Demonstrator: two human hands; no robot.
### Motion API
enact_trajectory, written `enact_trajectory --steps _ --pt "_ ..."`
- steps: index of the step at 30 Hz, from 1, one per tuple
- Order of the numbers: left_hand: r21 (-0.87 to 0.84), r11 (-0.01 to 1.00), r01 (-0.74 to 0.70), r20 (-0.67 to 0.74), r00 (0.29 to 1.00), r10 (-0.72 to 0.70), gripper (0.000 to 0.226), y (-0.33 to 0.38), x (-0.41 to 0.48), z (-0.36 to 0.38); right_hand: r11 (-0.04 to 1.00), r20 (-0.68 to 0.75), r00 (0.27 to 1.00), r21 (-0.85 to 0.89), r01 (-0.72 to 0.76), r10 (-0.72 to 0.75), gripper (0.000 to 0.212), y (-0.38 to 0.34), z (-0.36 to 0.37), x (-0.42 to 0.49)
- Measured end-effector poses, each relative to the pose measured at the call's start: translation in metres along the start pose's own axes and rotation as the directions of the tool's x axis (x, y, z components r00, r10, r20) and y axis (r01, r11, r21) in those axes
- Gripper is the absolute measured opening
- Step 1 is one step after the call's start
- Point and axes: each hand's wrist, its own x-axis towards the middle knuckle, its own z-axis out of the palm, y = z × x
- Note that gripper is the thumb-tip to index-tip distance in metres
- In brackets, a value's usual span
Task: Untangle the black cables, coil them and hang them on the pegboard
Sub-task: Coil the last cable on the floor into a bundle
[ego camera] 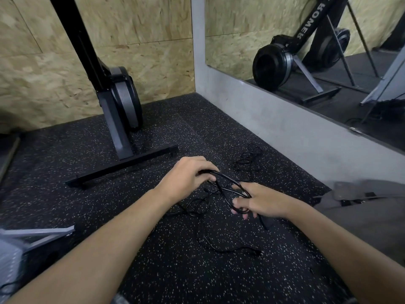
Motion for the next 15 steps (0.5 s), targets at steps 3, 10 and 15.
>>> enact_trajectory --steps 3,10,15 --pt "-0.035 0.999 -0.009 -0.02 1.0 0.008 0.02 0.004 0.0 0.001 0.998 -0.005 1.0 -0.067 -0.013 0.013 0.043 0.003 -0.001 0.002" --pt "-0.105 0.994 0.032 -0.124 0.991 -0.045 0.026 0.008 0.001 -0.002 0.997 -0.08 0.997 -0.078 -0.014 0.008 0.022 0.005 -0.004 0.006" --pt "-0.062 0.949 0.309 0.072 0.95 -0.305 0.018 -0.014 -0.012 -0.005 0.977 -0.114 0.993 0.214 0.022 0.002 0.027 -0.001 -0.02 -0.004"
